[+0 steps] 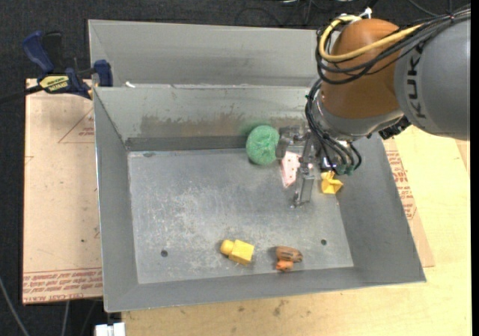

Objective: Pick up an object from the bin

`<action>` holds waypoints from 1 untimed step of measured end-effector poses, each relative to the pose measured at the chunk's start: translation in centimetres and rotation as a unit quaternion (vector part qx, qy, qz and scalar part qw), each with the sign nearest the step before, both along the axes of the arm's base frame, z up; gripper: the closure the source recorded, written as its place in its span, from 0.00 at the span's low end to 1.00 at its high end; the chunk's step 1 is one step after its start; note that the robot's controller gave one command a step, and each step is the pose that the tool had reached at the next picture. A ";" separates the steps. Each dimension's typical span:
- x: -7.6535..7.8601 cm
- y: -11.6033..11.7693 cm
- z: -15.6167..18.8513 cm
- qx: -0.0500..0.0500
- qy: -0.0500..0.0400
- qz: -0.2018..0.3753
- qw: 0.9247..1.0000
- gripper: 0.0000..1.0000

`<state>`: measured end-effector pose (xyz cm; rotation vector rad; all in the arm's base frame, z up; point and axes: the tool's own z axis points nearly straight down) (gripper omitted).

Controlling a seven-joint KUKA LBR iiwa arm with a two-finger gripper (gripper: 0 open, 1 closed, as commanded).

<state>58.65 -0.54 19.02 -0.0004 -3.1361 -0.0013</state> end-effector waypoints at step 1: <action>0.1 0.0 0.5 0.000 -0.003 0.000 1.000 0.00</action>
Offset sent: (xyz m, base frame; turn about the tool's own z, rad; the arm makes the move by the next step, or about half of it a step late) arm 0.0488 0.0369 0.0091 -0.0045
